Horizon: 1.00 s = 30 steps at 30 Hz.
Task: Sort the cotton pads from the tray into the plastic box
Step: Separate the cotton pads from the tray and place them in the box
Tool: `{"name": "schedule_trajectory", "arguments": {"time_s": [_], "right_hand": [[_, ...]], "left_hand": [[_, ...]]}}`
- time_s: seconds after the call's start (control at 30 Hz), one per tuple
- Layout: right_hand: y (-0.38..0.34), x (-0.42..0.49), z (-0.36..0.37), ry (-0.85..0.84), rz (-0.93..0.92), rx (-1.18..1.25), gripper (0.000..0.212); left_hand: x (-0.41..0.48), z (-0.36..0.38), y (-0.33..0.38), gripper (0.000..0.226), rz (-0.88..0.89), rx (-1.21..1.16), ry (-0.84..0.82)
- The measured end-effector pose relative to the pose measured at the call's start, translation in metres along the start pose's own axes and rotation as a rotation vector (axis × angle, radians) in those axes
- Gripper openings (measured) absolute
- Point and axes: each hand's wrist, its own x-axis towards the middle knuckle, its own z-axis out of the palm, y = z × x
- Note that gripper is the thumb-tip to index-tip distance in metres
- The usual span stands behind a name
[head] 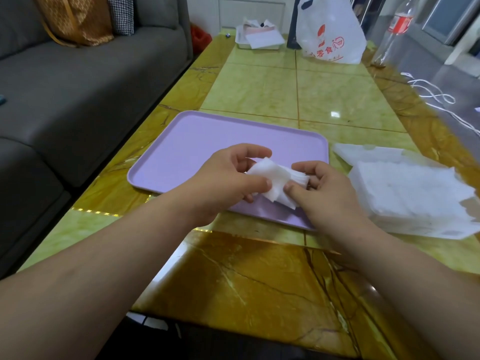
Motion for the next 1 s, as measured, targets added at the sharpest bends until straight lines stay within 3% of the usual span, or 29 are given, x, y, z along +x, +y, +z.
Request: {"name": "schedule_trajectory", "arguments": {"time_s": [0.2, 0.4, 0.73, 0.83, 0.9, 1.0], "right_hand": [[0.0, 0.002, -0.001, 0.005, 0.033, 0.076, 0.028], [-0.001, 0.001, -0.004, -0.051, 0.035, 0.106, 0.044], [-0.003, 0.0, -0.002, -0.125, -0.01, 0.242, 0.03], [-0.008, -0.003, -0.003, -0.202, -0.013, 0.356, 0.05], [-0.007, -0.006, -0.002, -0.198, -0.06, 0.27, 0.056], [-0.002, -0.004, 0.002, -0.06, -0.103, 0.103, 0.035]], "left_hand": [[0.0, 0.0, -0.001, 0.013, -0.001, 0.009, -0.013], [0.001, 0.011, -0.004, 0.016, 0.037, 0.147, -0.013], [0.009, 0.012, -0.009, 0.017, 0.062, 0.272, 0.103], [0.01, 0.011, -0.01, 0.019, 0.093, 0.313, 0.158], [0.011, 0.011, -0.011, 0.017, 0.129, 0.377, 0.166], [0.012, 0.004, -0.009, 0.022, 0.157, 0.537, 0.144]]}}
